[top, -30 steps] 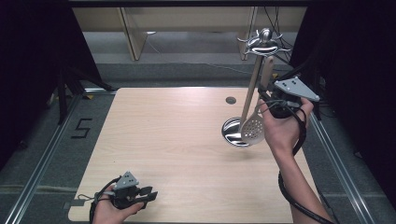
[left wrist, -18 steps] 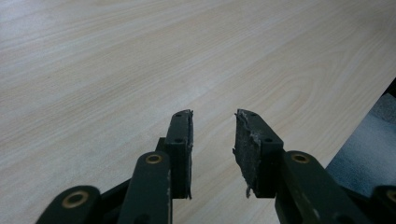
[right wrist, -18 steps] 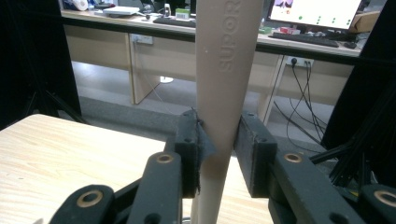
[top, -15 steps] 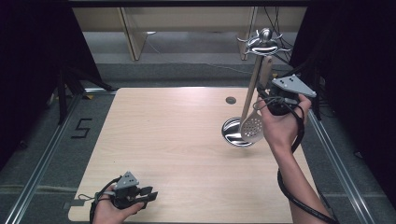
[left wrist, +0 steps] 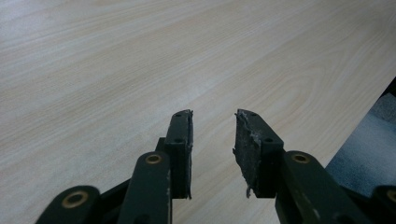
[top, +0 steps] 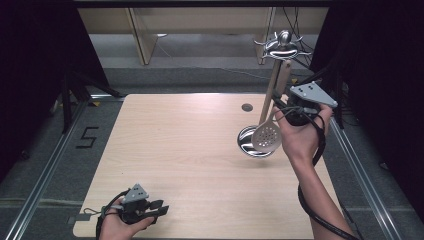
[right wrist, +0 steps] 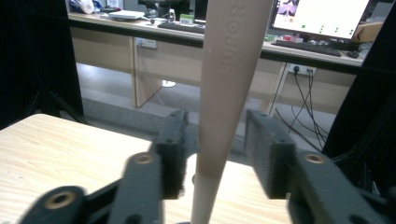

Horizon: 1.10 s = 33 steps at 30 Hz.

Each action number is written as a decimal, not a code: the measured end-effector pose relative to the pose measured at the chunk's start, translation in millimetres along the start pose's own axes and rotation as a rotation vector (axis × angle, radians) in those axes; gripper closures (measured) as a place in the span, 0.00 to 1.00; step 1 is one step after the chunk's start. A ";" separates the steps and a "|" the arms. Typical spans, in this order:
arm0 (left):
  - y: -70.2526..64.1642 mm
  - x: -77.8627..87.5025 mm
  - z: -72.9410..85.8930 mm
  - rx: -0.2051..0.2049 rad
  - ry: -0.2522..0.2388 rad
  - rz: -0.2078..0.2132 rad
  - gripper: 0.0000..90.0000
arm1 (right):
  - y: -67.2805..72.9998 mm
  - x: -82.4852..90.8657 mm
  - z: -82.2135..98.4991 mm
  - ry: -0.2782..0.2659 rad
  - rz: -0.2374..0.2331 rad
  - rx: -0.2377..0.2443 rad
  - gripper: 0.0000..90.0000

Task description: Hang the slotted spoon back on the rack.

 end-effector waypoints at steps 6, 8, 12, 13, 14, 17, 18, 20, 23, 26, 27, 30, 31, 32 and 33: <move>-0.6 -0.4 0.6 0.017 -0.007 0.000 0.72 | -2.0 5.7 14.5 0.015 -0.011 -0.021 0.53; -0.3 -0.2 0.4 0.007 -0.008 0.001 0.72 | -4.1 6.8 23.1 0.032 -0.027 -0.014 0.52; 0.0 -0.1 0.4 0.002 -0.005 -0.002 0.71 | -9.8 9.8 42.6 0.077 -0.049 -0.017 0.50; -0.2 0.0 0.4 0.005 -0.005 0.000 0.71 | -11.6 9.9 47.9 0.082 -0.060 -0.015 0.50; 0.0 0.2 0.4 0.005 -0.002 0.001 0.70 | -11.5 10.9 51.1 0.097 -0.064 -0.027 0.50; 0.2 -0.5 0.5 0.006 -0.009 -0.003 0.70 | -15.1 11.2 67.1 0.116 -0.078 -0.019 0.49; 0.1 -0.6 0.6 0.007 -0.009 -0.003 0.70 | -14.8 11.7 70.8 0.126 -0.078 -0.024 0.49; 0.0 -0.6 0.6 0.007 -0.009 -0.003 0.70 | -16.0 12.3 81.2 0.148 -0.084 -0.033 0.49; 0.0 -0.6 0.7 0.007 -0.011 -0.004 0.69 | -20.3 12.0 97.9 0.175 -0.100 -0.028 0.49; 0.1 -0.6 0.8 0.007 -0.010 -0.004 0.69 | -21.2 12.1 106.0 0.187 -0.093 -0.037 0.49; 0.2 -0.5 0.8 0.007 -0.011 -0.004 0.69 | -23.2 11.4 116.4 0.215 -0.109 -0.023 0.48; 0.2 -0.7 0.8 0.007 -0.010 -0.003 0.68 | -25.0 10.7 129.0 0.241 -0.113 -0.020 0.48; 0.1 -0.9 0.8 0.009 -0.011 -0.003 0.68 | -23.3 10.5 132.8 0.245 -0.113 -0.046 0.48; 0.1 -0.9 0.8 0.009 -0.011 -0.003 0.68 | -23.3 10.5 132.8 0.245 -0.113 -0.046 0.48; 0.1 -1.0 0.8 0.009 -0.010 -0.004 0.67 | -26.6 8.9 143.1 0.260 -0.117 -0.020 0.48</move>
Point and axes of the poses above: each handheld gripper's, and its own axes: x roughly backward along the jaws, z roughly out of its underside, y roughly to its left, the point moved 1 cm from there along -x, roughly forward along the jaws, and after that the axes turned 13 degrees about y, right-handed, at the moved point
